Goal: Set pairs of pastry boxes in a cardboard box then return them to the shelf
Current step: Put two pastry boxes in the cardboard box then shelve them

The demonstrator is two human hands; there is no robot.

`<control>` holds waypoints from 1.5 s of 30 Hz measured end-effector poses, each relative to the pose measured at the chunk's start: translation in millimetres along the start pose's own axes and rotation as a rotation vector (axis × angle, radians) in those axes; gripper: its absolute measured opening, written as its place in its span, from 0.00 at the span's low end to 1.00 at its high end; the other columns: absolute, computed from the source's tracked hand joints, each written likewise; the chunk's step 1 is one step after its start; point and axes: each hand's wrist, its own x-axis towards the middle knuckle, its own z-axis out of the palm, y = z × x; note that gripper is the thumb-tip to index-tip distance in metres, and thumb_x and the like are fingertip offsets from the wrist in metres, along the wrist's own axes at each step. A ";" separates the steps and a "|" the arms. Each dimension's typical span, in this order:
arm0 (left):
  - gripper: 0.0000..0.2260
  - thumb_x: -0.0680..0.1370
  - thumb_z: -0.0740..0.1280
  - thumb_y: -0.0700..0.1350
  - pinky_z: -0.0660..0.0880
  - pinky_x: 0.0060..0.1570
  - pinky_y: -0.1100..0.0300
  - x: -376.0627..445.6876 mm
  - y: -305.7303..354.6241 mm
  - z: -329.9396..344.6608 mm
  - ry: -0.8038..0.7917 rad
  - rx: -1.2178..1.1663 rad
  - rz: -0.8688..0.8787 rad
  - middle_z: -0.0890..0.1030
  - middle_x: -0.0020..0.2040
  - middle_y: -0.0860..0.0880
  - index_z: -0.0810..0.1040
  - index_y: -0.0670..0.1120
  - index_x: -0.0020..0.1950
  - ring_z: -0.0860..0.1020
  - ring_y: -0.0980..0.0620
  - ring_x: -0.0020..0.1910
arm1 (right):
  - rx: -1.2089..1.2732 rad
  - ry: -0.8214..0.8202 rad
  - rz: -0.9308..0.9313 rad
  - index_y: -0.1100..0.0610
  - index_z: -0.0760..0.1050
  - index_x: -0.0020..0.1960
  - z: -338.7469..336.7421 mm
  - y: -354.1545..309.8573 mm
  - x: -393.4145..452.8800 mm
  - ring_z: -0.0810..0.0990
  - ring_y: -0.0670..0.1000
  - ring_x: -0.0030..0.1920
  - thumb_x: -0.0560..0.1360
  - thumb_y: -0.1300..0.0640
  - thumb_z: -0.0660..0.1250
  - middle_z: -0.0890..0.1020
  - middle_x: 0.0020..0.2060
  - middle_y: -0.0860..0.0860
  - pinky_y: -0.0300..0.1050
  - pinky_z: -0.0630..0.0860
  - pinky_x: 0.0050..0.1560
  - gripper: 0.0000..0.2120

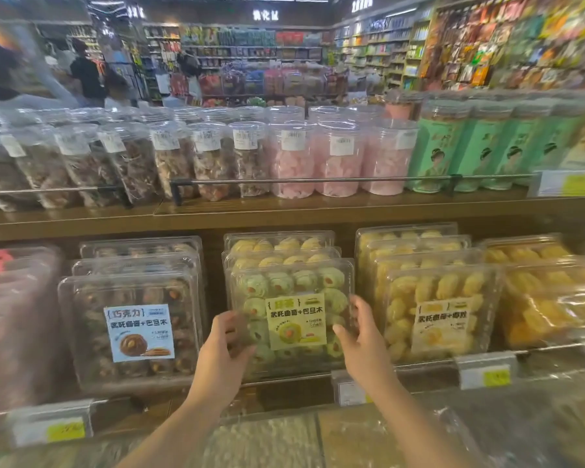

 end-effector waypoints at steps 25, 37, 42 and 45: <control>0.30 0.79 0.67 0.58 0.76 0.65 0.52 -48.4 57.0 -89.8 -0.144 0.689 0.154 0.73 0.74 0.56 0.64 0.56 0.80 0.74 0.53 0.70 | -0.815 -0.124 0.040 0.53 0.64 0.76 -35.0 -76.8 -50.7 0.83 0.52 0.52 0.78 0.48 0.64 0.82 0.55 0.51 0.48 0.81 0.51 0.28; 0.26 0.77 0.62 0.63 0.74 0.64 0.51 -112.0 91.5 -169.8 -0.158 1.009 0.170 0.74 0.73 0.56 0.72 0.59 0.74 0.73 0.50 0.71 | -0.955 -0.221 -0.150 0.49 0.73 0.70 -59.8 -128.4 -117.8 0.80 0.51 0.58 0.74 0.40 0.66 0.80 0.63 0.48 0.48 0.80 0.55 0.26; 0.24 0.77 0.63 0.63 0.77 0.60 0.50 -152.7 95.6 -186.7 -0.090 1.010 0.110 0.76 0.69 0.55 0.75 0.57 0.71 0.76 0.49 0.66 | -0.968 -0.327 -0.212 0.49 0.66 0.78 -49.1 -137.1 -130.5 0.77 0.53 0.66 0.73 0.40 0.66 0.74 0.72 0.50 0.47 0.78 0.58 0.35; 0.24 0.76 0.64 0.64 0.77 0.60 0.50 -189.0 93.7 -191.6 -0.050 1.005 0.024 0.77 0.69 0.55 0.75 0.58 0.71 0.77 0.49 0.66 | -0.993 -0.411 -0.303 0.49 0.66 0.77 -37.8 -146.5 -134.4 0.77 0.53 0.65 0.74 0.38 0.66 0.76 0.70 0.50 0.46 0.78 0.55 0.35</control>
